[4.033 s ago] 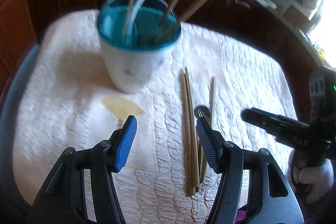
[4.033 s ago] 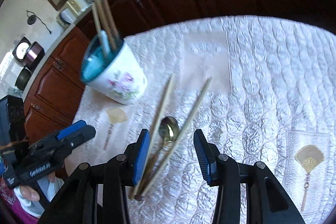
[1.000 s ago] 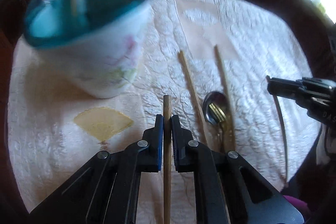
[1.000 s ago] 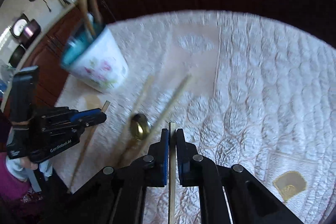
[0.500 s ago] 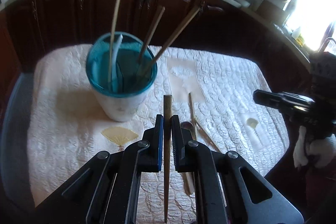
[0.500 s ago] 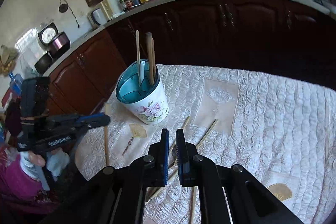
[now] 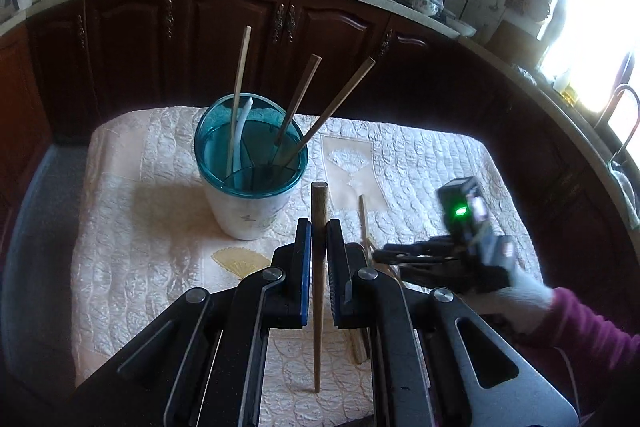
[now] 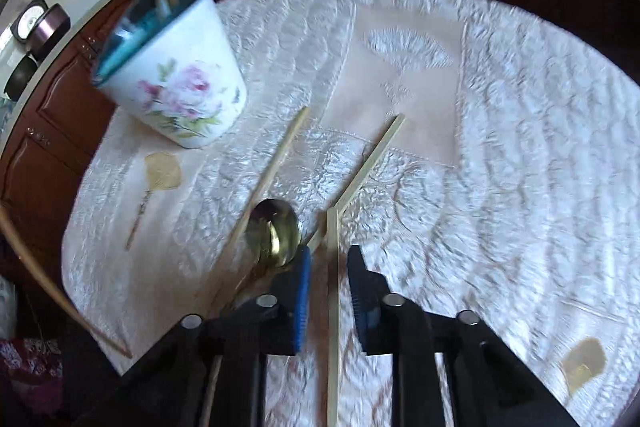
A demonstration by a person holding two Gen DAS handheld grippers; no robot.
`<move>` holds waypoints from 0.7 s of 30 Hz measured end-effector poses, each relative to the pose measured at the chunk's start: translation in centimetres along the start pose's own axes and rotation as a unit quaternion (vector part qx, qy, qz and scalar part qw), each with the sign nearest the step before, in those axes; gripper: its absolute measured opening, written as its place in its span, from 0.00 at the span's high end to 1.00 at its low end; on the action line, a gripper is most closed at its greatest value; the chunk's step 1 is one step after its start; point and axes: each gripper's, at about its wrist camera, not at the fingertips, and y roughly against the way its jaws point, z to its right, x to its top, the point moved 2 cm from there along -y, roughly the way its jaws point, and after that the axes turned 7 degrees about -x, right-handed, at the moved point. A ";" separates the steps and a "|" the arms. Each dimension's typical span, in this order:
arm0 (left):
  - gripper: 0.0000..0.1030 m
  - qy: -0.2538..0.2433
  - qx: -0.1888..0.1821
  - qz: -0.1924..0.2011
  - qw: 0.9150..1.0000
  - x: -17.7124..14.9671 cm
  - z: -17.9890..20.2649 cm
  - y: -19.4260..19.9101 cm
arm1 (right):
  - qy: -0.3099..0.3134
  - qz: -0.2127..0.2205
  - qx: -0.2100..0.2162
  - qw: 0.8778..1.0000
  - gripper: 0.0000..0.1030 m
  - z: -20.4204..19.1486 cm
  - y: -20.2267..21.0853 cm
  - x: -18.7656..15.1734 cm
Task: Organize utensils
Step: 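Lift the held chopsticks up toward the floral cup with both tools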
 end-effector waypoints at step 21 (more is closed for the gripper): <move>0.94 -0.003 -0.001 0.041 0.999 2.1 0.3 3.7 | -0.008 0.225 0.118 0.967 0.95 -0.8 21.1 2.1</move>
